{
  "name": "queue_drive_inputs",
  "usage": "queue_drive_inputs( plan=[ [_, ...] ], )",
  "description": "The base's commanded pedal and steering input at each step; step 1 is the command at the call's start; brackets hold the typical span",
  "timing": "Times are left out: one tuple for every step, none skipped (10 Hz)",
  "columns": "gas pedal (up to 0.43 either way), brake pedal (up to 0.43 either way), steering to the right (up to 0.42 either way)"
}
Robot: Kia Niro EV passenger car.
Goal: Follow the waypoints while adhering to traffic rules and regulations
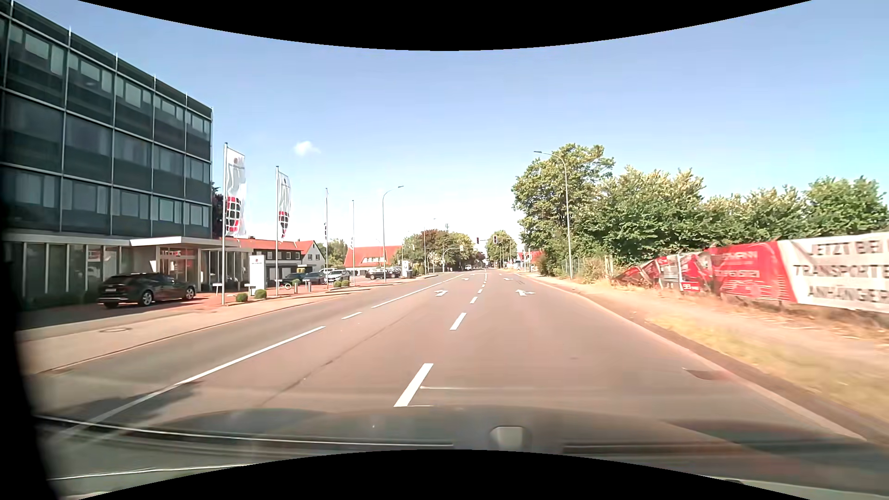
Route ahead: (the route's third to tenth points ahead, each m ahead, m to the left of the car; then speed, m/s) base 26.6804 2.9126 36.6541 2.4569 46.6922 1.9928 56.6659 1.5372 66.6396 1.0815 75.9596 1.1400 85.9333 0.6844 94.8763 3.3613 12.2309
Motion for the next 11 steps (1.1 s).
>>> queue_drive_inputs(
  plan=[
    [0.118, 0.006, -0.019],
    [0.098, 0.006, -0.019],
    [0.028, 0.006, -0.017],
    [0.0, 0.006, -0.013],
    [0.0, 0.006, -0.008],
    [0.0, 0.006, -0.005],
    [0.0, 0.006, -0.004],
    [0.0, 0.006, -0.002],
    [0.0, 0.006, 0.0],
    [0.059, 0.006, 0.001],
    [0.067, 0.006, 0.003]
  ],
)
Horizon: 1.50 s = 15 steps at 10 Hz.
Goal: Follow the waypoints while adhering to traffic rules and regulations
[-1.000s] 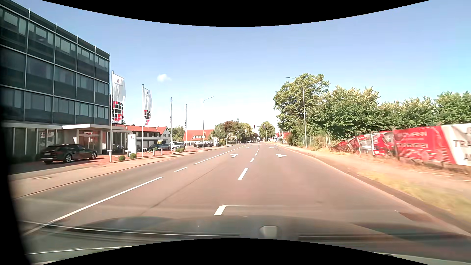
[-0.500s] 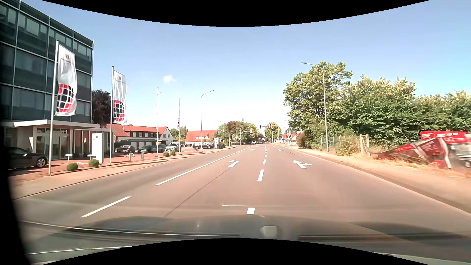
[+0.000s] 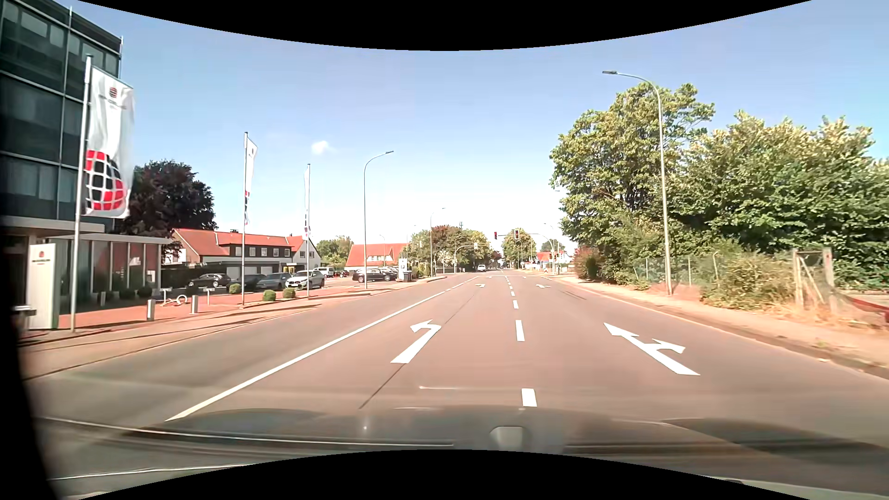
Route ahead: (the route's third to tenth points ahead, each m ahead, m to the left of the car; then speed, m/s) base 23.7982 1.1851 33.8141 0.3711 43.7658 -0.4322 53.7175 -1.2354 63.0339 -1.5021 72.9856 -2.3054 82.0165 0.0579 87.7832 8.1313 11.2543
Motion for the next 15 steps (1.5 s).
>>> queue_drive_inputs(
  plan=[
    [0.067, 0.006, 0.004],
    [0.079, 0.006, 0.005],
    [0.087, 0.006, 0.005],
    [0.098, 0.006, 0.005],
    [0.11, 0.006, 0.006],
    [0.11, 0.006, 0.007],
    [0.11, 0.006, 0.008],
    [0.11, 0.006, 0.008],
    [0.118, 0.006, 0.008],
    [0.118, 0.006, 0.009],
    [0.118, 0.006, 0.011],
    [0.11, 0.006, 0.012],
    [0.11, 0.006, 0.014],
    [0.11, 0.006, 0.015],
    [0.11, 0.006, 0.015]
  ],
)
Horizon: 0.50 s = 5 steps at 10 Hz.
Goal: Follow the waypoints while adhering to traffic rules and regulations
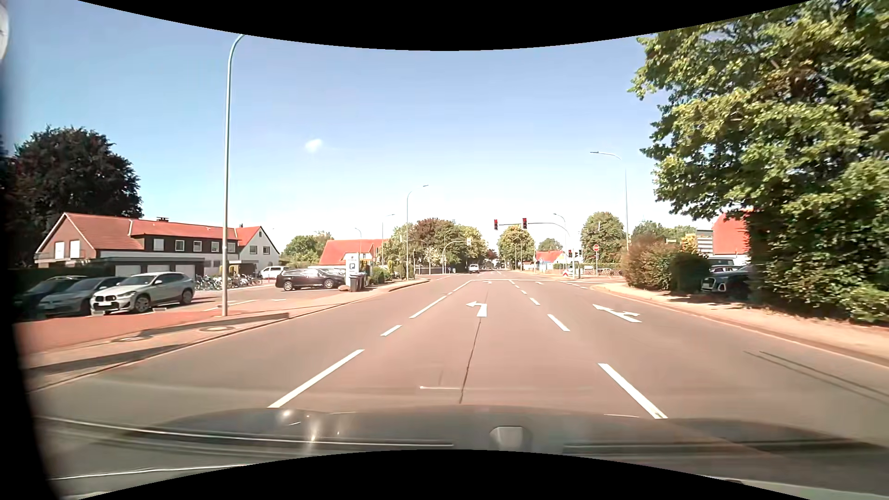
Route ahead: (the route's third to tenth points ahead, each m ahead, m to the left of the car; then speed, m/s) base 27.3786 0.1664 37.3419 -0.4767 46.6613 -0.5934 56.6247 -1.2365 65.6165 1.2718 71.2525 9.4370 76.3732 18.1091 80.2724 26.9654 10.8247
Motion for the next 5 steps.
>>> queue_drive_inputs(
  plan=[
    [0.11, 0.006, 0.016],
    [0.11, 0.006, 0.016],
    [0.047, 0.006, 0.015],
    [0.0, 0.006, 0.015],
    [0.0, 0.006, 0.015]
  ],
)
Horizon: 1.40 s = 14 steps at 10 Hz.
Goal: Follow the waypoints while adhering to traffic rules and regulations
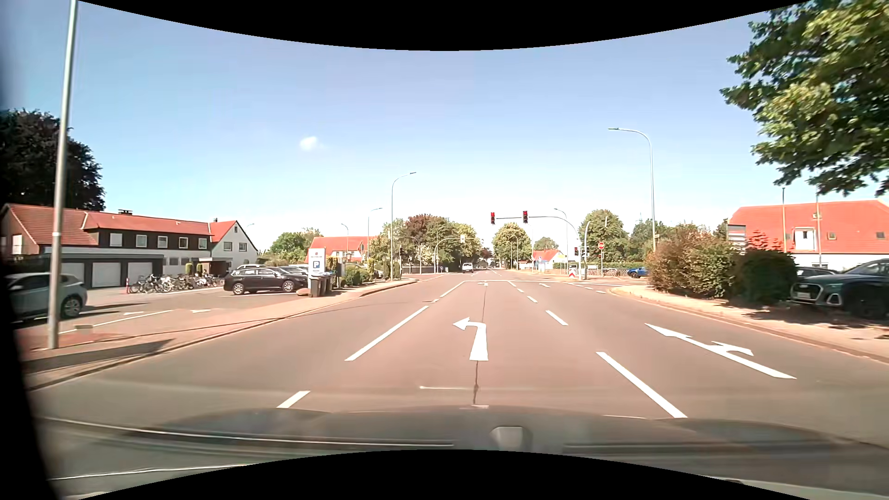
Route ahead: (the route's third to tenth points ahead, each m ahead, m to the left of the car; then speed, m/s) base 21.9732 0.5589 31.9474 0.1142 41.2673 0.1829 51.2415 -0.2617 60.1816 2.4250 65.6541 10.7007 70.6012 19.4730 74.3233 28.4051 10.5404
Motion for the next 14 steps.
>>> queue_drive_inputs(
  plan=[
    [0.0, 0.006, 0.015],
    [0.0, 0.006, 0.015],
    [0.0, 0.006, 0.015],
    [0.0, 0.006, 0.014],
    [0.0, 0.006, 0.014],
    [0.0, 0.006, 0.013],
    [0.0, 0.006, 0.013],
    [0.0, 0.006, 0.012],
    [0.0, 0.006, 0.011],
    [0.0, 0.024, 0.011],
    [0.0, 0.043, 0.011],
    [0.0, 0.091, 0.01],
    [0.0, 0.122, 0.01],
    [0.0, 0.134, 0.01]
  ],
)
